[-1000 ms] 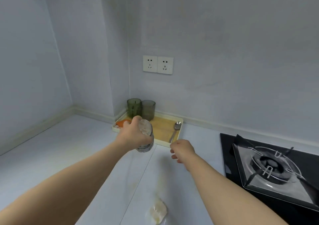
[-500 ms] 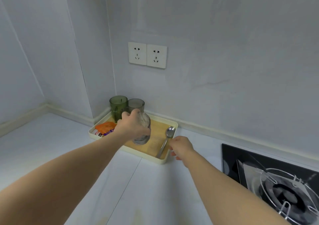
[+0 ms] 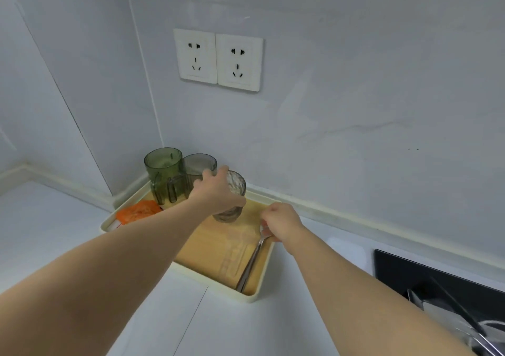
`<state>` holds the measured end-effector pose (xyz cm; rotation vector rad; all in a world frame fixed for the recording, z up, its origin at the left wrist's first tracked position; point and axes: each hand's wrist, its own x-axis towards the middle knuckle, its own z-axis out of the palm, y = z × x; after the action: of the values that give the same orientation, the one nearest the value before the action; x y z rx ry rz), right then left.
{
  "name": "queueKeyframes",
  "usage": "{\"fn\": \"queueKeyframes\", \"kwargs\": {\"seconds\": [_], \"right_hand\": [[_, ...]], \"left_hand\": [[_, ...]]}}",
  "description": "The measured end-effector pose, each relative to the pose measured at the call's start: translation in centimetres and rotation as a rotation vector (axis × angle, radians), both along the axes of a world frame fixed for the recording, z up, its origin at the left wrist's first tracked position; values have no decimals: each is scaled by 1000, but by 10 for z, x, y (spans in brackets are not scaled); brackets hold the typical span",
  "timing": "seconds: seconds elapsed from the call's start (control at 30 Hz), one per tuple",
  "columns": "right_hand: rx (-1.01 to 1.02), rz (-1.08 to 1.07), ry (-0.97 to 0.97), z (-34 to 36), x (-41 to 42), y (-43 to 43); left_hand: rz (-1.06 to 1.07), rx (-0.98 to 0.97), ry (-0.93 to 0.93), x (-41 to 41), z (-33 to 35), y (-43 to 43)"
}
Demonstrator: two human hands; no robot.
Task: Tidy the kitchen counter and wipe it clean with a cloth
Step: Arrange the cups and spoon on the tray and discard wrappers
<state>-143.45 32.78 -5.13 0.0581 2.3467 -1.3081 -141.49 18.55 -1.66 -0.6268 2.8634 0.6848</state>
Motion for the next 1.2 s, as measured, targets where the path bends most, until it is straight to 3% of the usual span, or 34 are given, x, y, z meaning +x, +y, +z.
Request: {"fn": "queueKeyframes", "kwargs": {"seconds": [0.77, 0.97, 1.2], "right_hand": [[-27, -10, -69, -4, 0, 13], [-45, -29, -59, 15, 15, 26], [-70, -19, 14, 49, 56, 41]], "left_hand": [[-62, -129, 101, -21, -33, 15], [-79, -230, 30, 3, -19, 23], [-104, -173, 111, 63, 16, 45]]}}
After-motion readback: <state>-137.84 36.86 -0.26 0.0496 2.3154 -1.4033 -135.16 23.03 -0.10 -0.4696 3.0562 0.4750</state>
